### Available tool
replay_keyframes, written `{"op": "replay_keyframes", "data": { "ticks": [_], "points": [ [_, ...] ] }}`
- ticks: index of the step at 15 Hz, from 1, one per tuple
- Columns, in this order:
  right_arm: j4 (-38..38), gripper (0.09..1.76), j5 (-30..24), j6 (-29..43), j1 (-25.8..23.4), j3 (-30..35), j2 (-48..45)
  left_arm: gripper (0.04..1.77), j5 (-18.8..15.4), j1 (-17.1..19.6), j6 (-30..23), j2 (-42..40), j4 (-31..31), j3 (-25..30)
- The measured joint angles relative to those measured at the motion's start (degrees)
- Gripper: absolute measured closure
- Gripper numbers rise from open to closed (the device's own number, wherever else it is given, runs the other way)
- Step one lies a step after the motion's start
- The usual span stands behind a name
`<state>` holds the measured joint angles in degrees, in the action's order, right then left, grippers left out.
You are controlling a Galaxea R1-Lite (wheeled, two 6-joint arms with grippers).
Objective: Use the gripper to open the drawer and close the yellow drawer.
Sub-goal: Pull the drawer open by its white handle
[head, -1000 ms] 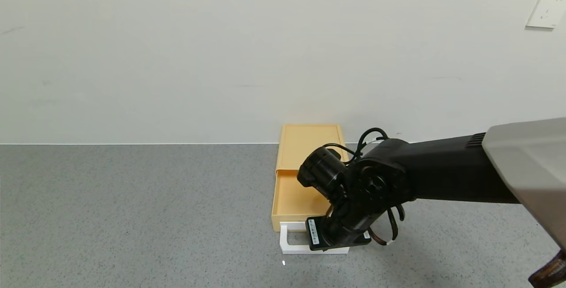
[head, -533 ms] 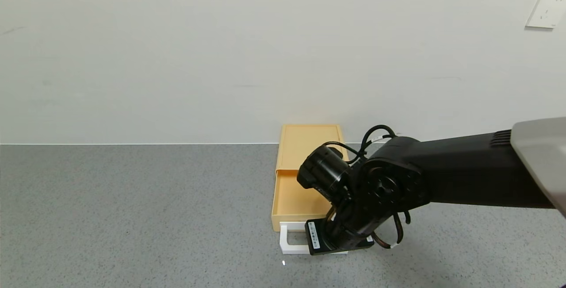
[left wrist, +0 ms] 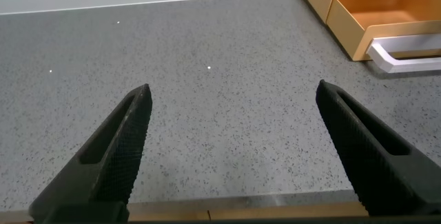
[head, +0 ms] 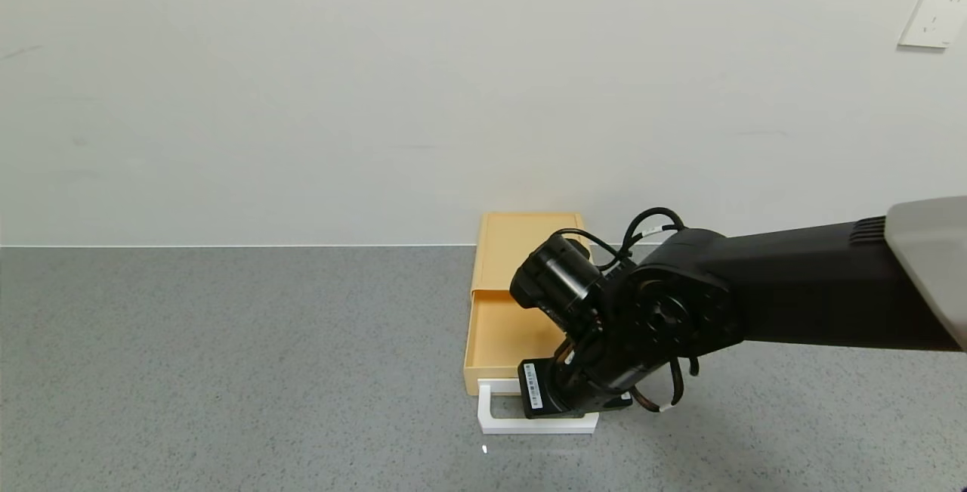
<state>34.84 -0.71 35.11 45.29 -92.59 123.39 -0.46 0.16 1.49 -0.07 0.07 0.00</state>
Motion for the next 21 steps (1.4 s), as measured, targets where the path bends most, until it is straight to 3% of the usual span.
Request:
{"op": "replay_keyframes", "data": {
  "ticks": [8,21],
  "points": [
    [-5.0,1.73,2.2,-0.2,-0.3,0.2,3.9,0.09,0.0,0.0,0.0,0.0,0.0,0.0],
    [-4.9,1.73,1.3,0.5,1.5,3.6,3.6,0.09,0.0,0.0,-0.1,0.0,0.0,0.0]
  ]
}}
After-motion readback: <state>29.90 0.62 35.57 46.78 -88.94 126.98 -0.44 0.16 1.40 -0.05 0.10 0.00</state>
